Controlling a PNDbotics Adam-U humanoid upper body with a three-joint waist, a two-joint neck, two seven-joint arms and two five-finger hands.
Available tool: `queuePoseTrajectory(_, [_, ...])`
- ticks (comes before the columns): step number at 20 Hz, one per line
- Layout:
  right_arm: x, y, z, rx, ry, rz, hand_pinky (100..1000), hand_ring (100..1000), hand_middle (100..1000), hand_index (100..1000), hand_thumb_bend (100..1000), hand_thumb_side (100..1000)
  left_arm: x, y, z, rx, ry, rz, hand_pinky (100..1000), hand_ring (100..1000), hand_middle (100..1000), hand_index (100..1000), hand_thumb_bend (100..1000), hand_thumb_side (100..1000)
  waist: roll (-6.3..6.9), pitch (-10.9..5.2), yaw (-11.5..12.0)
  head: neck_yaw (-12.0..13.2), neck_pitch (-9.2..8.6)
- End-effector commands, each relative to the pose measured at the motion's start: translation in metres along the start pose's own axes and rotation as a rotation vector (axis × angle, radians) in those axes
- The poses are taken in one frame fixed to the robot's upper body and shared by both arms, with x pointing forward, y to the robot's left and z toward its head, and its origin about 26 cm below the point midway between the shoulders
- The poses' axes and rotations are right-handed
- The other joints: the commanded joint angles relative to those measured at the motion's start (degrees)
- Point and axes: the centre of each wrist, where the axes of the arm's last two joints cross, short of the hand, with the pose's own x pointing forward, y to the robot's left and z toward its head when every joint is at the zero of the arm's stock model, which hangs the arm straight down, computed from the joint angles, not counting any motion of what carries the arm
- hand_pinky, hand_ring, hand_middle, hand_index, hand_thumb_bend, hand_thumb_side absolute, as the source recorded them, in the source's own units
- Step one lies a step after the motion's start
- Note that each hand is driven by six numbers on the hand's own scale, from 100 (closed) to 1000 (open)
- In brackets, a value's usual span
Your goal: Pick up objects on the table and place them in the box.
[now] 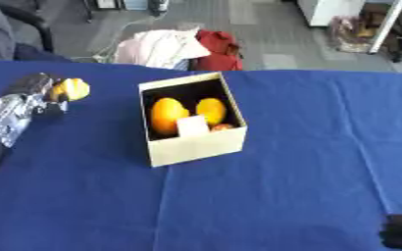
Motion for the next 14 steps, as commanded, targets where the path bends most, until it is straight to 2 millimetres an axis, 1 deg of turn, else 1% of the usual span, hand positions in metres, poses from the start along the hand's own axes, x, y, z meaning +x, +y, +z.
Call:
queuePoseTrajectory(1, [0.004, -0.006, 0.0, 0.002, -0.012, 0.027, 635, 637, 592, 693, 100, 698, -0.013, 0.024, -0.002, 0.103, 0.018, -0.003, 554, 347, 260, 456, 100, 194, -0.18, -1.26, 0.3, 0.2, -0.45])
queuePoseTrajectory(7, [0.004, -0.005, 0.001, 0.001, -0.016, 0.031, 635, 637, 592, 693, 100, 671, -0.015, 0.04, 0.0, 0.141, -0.016, 0.044, 554, 349, 251, 453, 100, 192, 0.28, -1.9, 1.0, 0.3, -0.43])
queuePoseTrajectory(8, [0.004, -0.005, 0.001, 0.002, -0.017, 0.031, 635, 638, 592, 693, 100, 667, -0.015, 0.042, 0.0, 0.141, -0.018, 0.05, 584, 409, 336, 532, 100, 194, 0.36, -1.97, 1.0, 0.3, -0.5])
queuePoseTrajectory(9, [0.004, -0.005, 0.001, 0.002, -0.018, 0.032, 635, 638, 592, 693, 100, 665, -0.015, 0.043, 0.001, 0.14, -0.019, 0.058, 611, 456, 393, 586, 100, 192, 0.44, -2.04, 1.1, 0.3, -0.55])
queuePoseTrajectory(10, [0.004, -0.005, 0.001, 0.002, -0.018, 0.032, 635, 638, 592, 693, 100, 664, -0.016, 0.044, 0.001, 0.142, -0.019, 0.063, 649, 514, 469, 661, 100, 188, 0.5, -2.09, 1.1, 0.3, -0.57])
queuePoseTrajectory(11, [0.004, -0.004, 0.001, 0.003, -0.019, 0.032, 635, 638, 592, 693, 100, 663, -0.016, 0.045, 0.001, 0.144, -0.02, 0.066, 664, 544, 502, 693, 119, 187, 0.54, -2.13, 1.1, 0.3, -0.59])
queuePoseTrajectory(12, [0.004, -0.004, 0.001, 0.003, -0.019, 0.032, 634, 639, 592, 692, 100, 668, -0.016, 0.045, 0.001, 0.145, -0.022, 0.068, 680, 558, 516, 705, 133, 185, 0.56, -2.15, 1.0, 0.3, -0.61])
queuePoseTrajectory(14, [0.003, -0.004, 0.001, 0.003, -0.018, 0.032, 634, 638, 591, 692, 100, 665, -0.015, 0.044, 0.001, 0.142, -0.029, 0.07, 661, 514, 467, 659, 118, 185, 0.6, -2.16, 0.9, 0.3, -0.56])
